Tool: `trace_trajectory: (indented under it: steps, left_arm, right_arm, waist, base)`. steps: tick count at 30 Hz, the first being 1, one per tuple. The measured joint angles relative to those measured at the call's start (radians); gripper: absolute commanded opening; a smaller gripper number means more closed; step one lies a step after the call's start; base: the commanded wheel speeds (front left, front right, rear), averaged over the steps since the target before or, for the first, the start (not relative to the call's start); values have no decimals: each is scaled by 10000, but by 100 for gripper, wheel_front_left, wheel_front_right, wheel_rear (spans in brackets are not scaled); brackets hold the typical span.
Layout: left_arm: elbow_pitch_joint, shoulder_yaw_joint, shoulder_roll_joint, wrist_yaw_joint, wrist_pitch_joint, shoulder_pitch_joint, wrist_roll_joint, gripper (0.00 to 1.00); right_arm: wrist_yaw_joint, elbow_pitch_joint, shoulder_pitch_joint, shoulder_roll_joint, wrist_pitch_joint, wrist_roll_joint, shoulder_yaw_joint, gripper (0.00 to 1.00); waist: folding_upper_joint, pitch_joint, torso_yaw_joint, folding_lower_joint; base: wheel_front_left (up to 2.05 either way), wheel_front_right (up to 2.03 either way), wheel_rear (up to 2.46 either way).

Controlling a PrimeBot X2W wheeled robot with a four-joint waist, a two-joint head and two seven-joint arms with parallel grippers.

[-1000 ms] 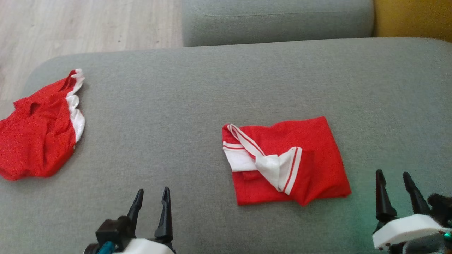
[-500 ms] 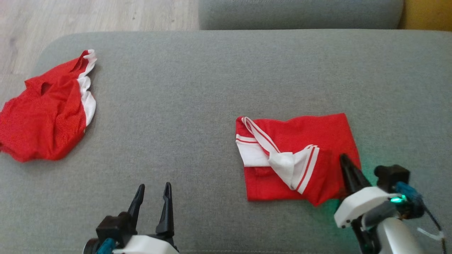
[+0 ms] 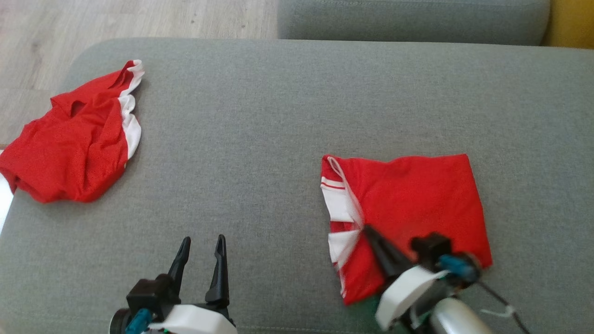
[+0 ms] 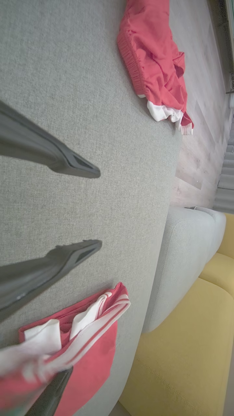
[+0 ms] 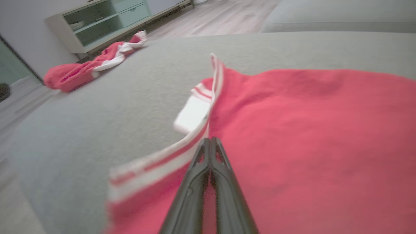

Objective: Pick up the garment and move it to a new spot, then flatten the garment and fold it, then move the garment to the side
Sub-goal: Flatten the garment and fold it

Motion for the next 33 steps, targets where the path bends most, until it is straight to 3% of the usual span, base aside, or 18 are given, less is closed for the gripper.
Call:
trace_trajectory:
  steps: [4, 8, 12, 17, 19, 20, 21, 25, 33]
  left_arm:
    - [12, 2, -2, 6, 0, 10, -4, 100]
    - [12, 12, -2, 17, 0, 31, -6, 100]
    - [8, 73, 0, 48, 0, 49, -6, 100]
    - [-4, 332, 0, 42, 0, 246, -2, 100]
    - [-4, 426, 2, 31, 0, 415, -2, 100]
    - [-4, 443, 2, 31, 0, 505, -2, 100]
    - [-8, 458, 2, 29, 0, 580, 0, 100]
    - [0, 596, 2, -15, 0, 678, 242, 100]
    - [226, 725, 2, -196, 0, 690, 512, 100]
  right_arm:
    - [0, -282, 189, 63, 207, 399, 869, 0]
    - [0, -357, 269, 56, 334, 441, 938, 0]
    - [0, -790, 456, -61, 314, 435, 293, 0]
    - [0, -1714, 1104, -466, 245, 161, -1377, 0]
    - [0, -2082, 1512, -564, 247, -48, -2096, 49]
    - [0, -2270, 1726, -610, 244, -198, -2416, 96]
    - [0, -2456, 1931, -639, 230, -362, -2746, 100]
    - [0, -2813, 2498, -633, -119, -706, -3893, 100]
    - [0, -2610, 2997, -479, -752, -706, -4370, 100]
  waist:
    - [0, -94, -22, 0]
    - [0, -220, -75, 0]
    - [0, -419, -182, 0]
    - [0, -754, -374, 0]
    - [0, -894, -457, 0]
    - [0, -952, -503, 0]
    - [0, -994, -549, 0]
    - [0, -1101, -648, 0]
    - [0, -1147, -619, 0]
  base:
    - [0, 0, 0]
    - [0, 0, 0]
    - [0, 0, 0]
    - [0, 0, 0]
    - [0, 0, 0]
    - [0, 0, 0]
    - [0, 0, 0]
    - [0, 0, 0]
    - [0, 0, 0]
